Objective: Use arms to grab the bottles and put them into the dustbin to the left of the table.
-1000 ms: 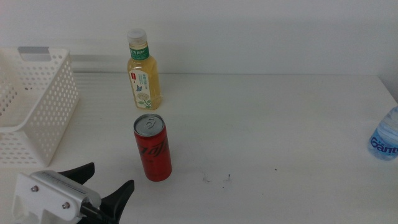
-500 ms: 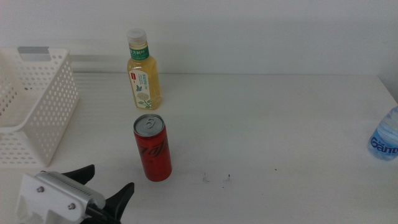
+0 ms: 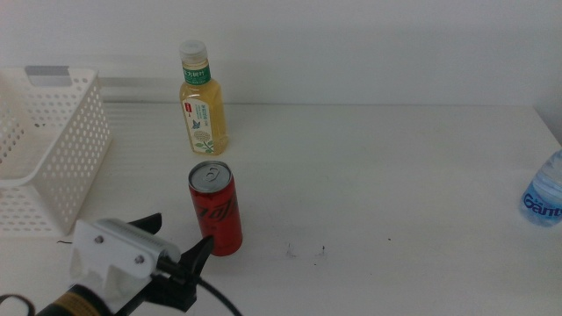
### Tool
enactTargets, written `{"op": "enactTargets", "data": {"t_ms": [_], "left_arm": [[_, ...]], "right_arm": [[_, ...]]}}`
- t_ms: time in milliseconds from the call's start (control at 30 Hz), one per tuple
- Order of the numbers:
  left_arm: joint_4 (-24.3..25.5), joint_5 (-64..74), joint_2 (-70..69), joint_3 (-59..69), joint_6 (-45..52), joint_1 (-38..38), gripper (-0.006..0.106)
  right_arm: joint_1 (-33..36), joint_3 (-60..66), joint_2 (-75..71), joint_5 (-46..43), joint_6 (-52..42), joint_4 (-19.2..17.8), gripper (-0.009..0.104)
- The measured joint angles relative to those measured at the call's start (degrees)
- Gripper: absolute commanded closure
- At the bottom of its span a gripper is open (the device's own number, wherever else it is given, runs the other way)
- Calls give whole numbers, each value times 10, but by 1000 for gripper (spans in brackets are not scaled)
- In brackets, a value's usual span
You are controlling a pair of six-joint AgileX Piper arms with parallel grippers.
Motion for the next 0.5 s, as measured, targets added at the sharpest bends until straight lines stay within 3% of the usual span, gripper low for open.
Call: {"op": "enactTargets", "data": {"t_ms": [500], "left_arm": [[4, 23, 74, -81, -8, 0, 7]], "right_arm": [[0, 0, 0, 0, 11, 0, 2]]}}
